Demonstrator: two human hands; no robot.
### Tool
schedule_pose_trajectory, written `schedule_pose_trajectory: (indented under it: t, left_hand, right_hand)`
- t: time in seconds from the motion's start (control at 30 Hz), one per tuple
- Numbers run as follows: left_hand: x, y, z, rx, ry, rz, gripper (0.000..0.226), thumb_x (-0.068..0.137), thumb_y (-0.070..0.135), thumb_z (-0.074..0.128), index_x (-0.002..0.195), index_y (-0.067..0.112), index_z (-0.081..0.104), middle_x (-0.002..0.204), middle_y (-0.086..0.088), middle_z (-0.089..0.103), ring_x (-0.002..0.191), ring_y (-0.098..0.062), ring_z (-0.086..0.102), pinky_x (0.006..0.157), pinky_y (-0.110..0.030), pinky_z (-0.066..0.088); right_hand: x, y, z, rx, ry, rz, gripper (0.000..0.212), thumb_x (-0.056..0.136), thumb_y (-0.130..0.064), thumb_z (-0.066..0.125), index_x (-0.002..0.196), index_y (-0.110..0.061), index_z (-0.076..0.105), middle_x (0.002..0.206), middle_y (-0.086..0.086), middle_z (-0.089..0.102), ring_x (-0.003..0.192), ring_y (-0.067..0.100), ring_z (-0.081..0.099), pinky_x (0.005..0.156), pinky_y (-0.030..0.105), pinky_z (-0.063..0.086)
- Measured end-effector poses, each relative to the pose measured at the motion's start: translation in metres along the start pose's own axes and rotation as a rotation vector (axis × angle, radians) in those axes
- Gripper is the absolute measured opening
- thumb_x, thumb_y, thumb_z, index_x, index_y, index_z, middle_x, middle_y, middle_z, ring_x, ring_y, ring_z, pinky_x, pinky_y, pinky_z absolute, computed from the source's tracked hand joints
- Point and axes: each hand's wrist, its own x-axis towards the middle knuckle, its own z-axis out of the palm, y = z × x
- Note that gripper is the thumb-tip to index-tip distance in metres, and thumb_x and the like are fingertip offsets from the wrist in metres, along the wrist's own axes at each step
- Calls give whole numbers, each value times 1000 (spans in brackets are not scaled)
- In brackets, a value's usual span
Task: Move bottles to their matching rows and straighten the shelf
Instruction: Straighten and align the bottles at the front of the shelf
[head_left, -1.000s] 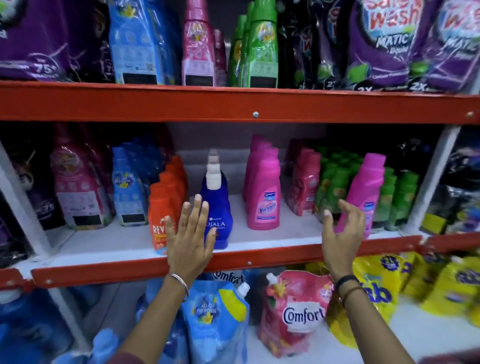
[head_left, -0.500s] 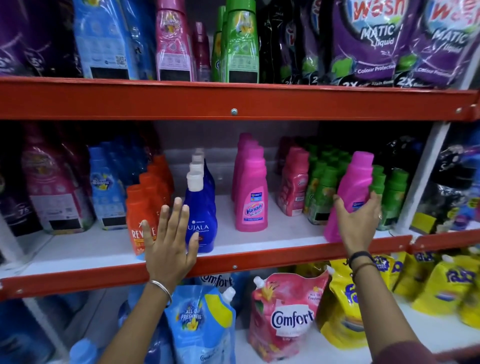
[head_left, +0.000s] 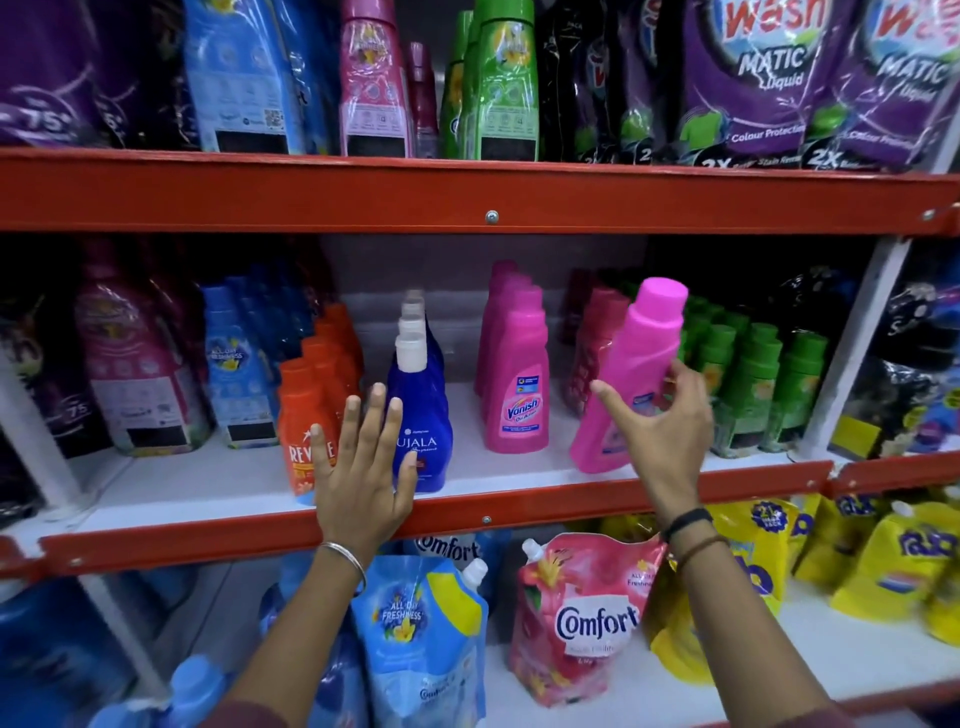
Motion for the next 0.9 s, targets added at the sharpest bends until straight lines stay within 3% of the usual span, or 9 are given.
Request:
schedule_pose_trajectory:
  t: [0.2, 0.33, 0.6, 0.8, 0.9]
  left_hand:
    - [0, -1, -1, -13, -21, 11, 68, 95, 39, 36, 155, 21, 10, 164, 5, 0, 151, -17, 1, 120, -50, -2]
    - [-1, -3, 0, -19, -29, 22, 67, 95, 39, 36, 155, 21, 10, 164, 5, -1, 151, -18, 1, 119, -52, 1]
    - [-1, -2, 0, -47, -14, 29, 66, 96, 38, 36, 155, 23, 9, 164, 6, 0, 151, -18, 2, 118, -53, 5]
    - [1, 4, -4, -84, -22, -4, 66, 96, 36, 37, 154, 24, 9, 164, 8, -1, 151, -17, 2, 118, -52, 3]
    - [2, 24, -15, -330, -19, -25, 66, 94, 30, 40, 154, 23, 12, 163, 9, 4, 151, -20, 7, 121, -47, 8]
  right_hand:
    - [-25, -32, 39, 37, -101, 40, 80, 61, -52, 80, 121, -8, 54, 114, 9, 59, 103, 23, 57, 84, 29, 43]
    - [-34, -42, 58, -8, -125, 75, 82, 62, -55, 77, 124, -8, 51, 122, 10, 58, 111, 26, 55, 89, 37, 46]
    - [-46, -45, 74, -108, -119, 93, 81, 62, -59, 75, 121, -10, 49, 121, 11, 56, 109, 30, 56, 80, 37, 46]
    - [-43, -41, 67, -194, -223, 98, 82, 68, -71, 61, 119, -9, 48, 118, 11, 56, 107, 30, 56, 78, 40, 47]
    - [-44, -27, 58, 68, -240, 206, 66, 80, -67, 49, 113, -11, 56, 111, 7, 65, 100, 22, 62, 81, 37, 49]
